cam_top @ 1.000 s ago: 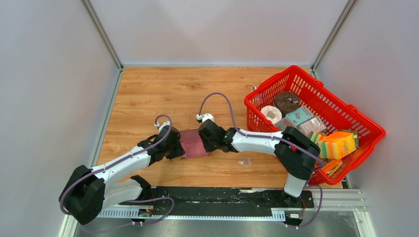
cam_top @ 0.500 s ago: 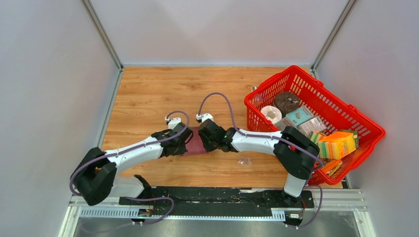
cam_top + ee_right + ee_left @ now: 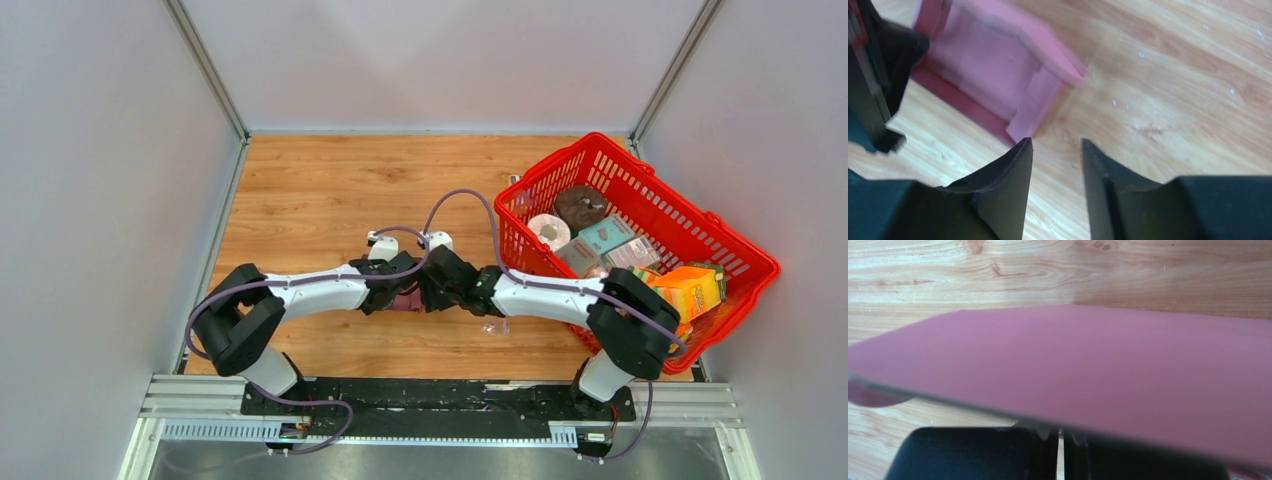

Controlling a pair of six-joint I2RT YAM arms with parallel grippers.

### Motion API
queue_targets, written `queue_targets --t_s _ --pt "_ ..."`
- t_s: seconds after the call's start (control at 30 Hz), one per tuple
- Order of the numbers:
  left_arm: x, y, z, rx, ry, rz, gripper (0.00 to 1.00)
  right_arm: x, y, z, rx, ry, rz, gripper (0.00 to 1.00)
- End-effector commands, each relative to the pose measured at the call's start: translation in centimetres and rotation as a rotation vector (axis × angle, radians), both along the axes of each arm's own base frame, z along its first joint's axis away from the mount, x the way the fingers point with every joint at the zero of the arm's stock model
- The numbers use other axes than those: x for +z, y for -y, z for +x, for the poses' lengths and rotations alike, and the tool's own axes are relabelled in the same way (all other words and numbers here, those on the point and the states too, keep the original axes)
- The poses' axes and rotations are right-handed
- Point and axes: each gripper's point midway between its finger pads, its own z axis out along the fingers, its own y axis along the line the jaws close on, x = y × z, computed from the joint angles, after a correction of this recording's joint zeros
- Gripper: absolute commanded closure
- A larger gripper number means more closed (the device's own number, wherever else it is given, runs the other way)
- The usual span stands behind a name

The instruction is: Fold the paper box

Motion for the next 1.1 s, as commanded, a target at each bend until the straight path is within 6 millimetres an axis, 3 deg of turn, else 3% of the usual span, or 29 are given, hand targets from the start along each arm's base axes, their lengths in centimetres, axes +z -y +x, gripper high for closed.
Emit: queue_targets --t_s 0.0,0.1,0.13,0.23,0.33,0.5,0.67,0.9,1.0,1.07 --pt "-0.6 -0.8 -1.6 -0.023 -0.038 -0.031 1.00 3.4 1.3 -0.2 -0.007 0.087 0.038 0.53" --pt "2.1 -0.3 -1.4 -0.044 0.010 -0.098 0.77 4.2 2.5 -0.8 -0.001 0.101 0.034 0.52" --pt "3.5 0.1 -1.2 -0.052 0.047 -0.146 0.64 4.2 3.0 -1.2 0.005 0.096 0.020 0.51" --pt "6.1 0.6 -1.3 -0.081 0.096 -0.237 0.50 5.3 4.3 -1.5 0.004 0.115 0.009 0.50" --pt "7.9 0.9 -1.6 -0.103 0.112 -0.313 0.44 6.3 5.5 -1.8 0.005 0.129 -0.022 0.41" --pt "9.3 0.2 -3.1 -0.142 0.133 -0.400 0.43 5.8 8.2 -2.4 -0.030 0.103 -0.132 0.23" --pt "13.0 -1.5 -3.7 -0.179 0.301 -0.533 0.40 3.4 10.8 -3.6 -0.071 0.018 -0.266 0.00" --pt "17.1 -2.7 -4.4 -0.216 0.456 -0.659 0.37 0.5 12.2 -4.0 -0.136 -0.075 -0.314 0.00" --pt "16.4 -2.6 -4.3 -0.217 0.447 -0.644 0.37 0.5 12.1 -4.0 -0.141 -0.065 -0.296 0.00" --pt "15.0 -2.6 -4.0 -0.183 0.409 -0.627 0.37 1.7 10.8 -3.6 -0.114 -0.029 -0.242 0.00"
